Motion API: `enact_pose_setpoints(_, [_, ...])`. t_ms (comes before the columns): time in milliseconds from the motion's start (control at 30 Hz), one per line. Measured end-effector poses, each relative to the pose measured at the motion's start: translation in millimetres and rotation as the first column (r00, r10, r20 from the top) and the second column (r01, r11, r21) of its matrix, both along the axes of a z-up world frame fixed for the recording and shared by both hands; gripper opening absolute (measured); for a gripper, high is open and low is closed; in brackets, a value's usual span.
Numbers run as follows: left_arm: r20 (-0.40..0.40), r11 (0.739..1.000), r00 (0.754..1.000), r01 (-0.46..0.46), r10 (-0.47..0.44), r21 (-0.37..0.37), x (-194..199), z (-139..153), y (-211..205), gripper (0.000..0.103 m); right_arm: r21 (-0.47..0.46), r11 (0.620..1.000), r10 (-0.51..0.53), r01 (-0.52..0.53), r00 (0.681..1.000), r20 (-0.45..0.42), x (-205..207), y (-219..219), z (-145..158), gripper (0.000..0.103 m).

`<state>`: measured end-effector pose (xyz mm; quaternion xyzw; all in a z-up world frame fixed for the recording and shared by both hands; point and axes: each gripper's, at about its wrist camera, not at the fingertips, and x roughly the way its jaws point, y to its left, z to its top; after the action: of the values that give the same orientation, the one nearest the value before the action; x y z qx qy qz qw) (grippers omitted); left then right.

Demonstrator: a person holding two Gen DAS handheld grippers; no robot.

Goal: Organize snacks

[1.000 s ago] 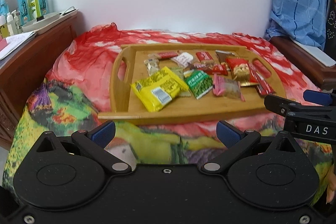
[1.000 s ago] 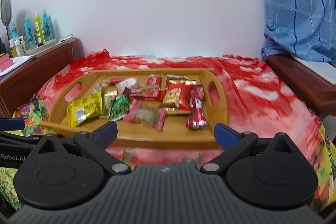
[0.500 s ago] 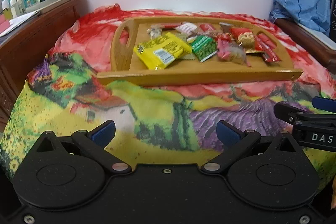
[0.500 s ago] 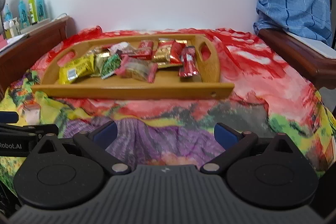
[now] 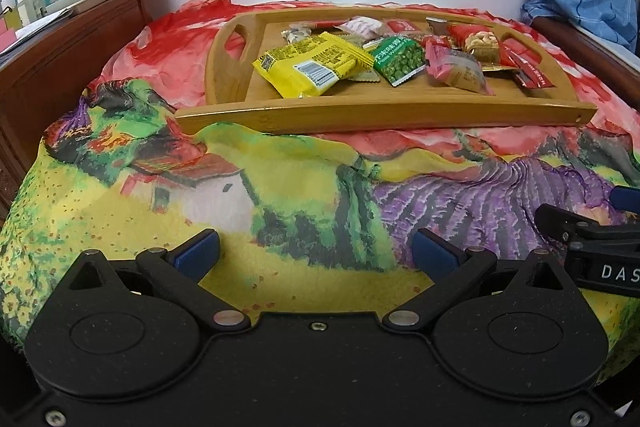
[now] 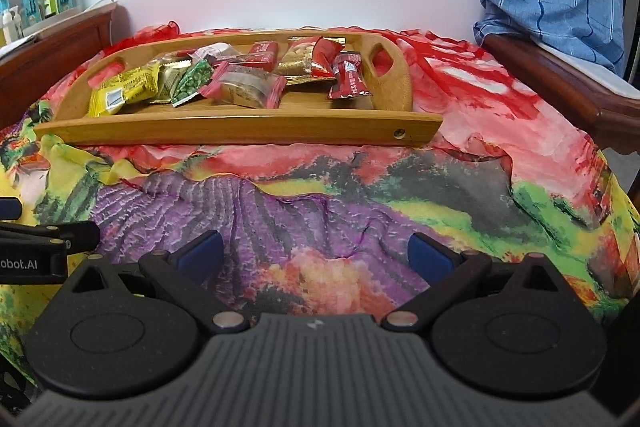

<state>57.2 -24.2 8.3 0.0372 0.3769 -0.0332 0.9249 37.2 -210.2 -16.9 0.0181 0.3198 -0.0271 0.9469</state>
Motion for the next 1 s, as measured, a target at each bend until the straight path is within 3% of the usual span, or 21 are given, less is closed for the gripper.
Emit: enact_pose_setpoints(1000, [0.011,1.0,1.0,-0.005,0.005,-0.016,3.7,-3.9,0.0,0.103,-0.004,1.0,0.008,-0.008,1.0,0.018,-0.8,3.3,-5.9,0.103])
